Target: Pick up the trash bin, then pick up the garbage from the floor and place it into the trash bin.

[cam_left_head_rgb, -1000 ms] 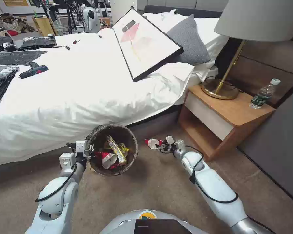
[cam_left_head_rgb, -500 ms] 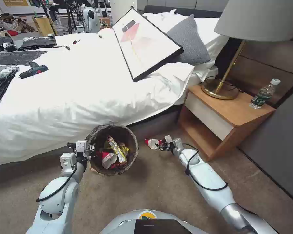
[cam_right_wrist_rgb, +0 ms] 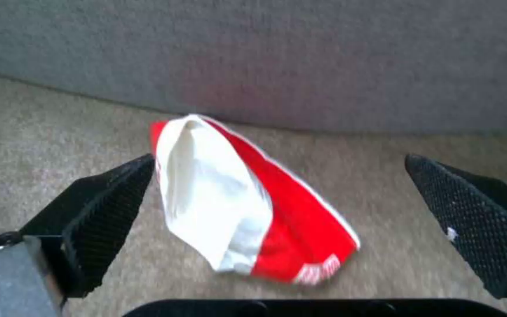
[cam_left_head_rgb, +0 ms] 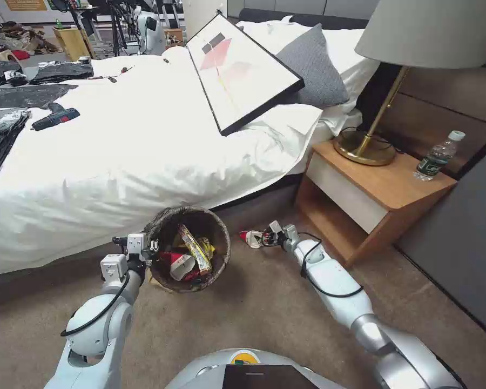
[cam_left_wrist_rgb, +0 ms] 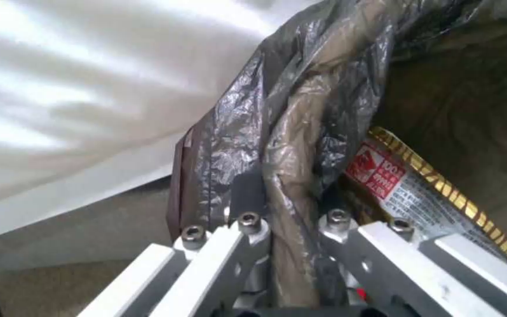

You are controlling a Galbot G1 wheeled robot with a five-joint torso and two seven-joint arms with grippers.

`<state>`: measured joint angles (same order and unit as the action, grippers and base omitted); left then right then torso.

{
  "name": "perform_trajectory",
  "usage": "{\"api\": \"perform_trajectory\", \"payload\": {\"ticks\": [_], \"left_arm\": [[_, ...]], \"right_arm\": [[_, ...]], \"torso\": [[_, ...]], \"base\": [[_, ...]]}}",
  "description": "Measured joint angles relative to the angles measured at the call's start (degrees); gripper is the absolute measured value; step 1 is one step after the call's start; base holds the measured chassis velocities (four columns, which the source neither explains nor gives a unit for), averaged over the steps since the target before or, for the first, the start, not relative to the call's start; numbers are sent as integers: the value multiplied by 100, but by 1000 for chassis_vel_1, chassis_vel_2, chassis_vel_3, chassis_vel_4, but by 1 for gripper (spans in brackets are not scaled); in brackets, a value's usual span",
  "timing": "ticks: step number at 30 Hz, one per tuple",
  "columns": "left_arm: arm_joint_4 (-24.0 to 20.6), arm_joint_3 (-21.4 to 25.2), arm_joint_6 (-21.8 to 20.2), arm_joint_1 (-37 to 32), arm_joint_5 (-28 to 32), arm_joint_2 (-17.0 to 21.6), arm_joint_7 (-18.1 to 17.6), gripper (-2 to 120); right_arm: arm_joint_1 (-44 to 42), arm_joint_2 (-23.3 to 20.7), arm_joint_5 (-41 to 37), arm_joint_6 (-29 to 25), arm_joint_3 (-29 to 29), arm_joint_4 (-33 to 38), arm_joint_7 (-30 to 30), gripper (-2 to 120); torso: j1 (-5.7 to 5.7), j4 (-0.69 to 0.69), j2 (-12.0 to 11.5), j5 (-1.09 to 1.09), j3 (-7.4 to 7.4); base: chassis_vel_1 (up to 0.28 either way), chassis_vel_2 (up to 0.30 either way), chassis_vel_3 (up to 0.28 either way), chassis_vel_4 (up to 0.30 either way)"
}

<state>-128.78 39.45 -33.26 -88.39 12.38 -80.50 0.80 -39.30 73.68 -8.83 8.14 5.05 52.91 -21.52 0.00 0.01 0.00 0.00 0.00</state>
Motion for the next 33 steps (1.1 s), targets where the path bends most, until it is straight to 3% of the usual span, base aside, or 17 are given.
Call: {"api": "perform_trajectory", "payload": {"ticks": [21,33], "left_arm": [[74,-48,-9,47,-45,3,4,3],[74,-12,-6,26,-69,-22,5,3]], "right_arm": [[589,402,568,-757,79,-1610,-946,100],[746,554,718,-955,160,-2054,-1015,100]], "torso": [[0,-1,0,0,0],[0,-1,0,0,0]], "base": [[0,0,0,0],[0,0,0,0]]}}
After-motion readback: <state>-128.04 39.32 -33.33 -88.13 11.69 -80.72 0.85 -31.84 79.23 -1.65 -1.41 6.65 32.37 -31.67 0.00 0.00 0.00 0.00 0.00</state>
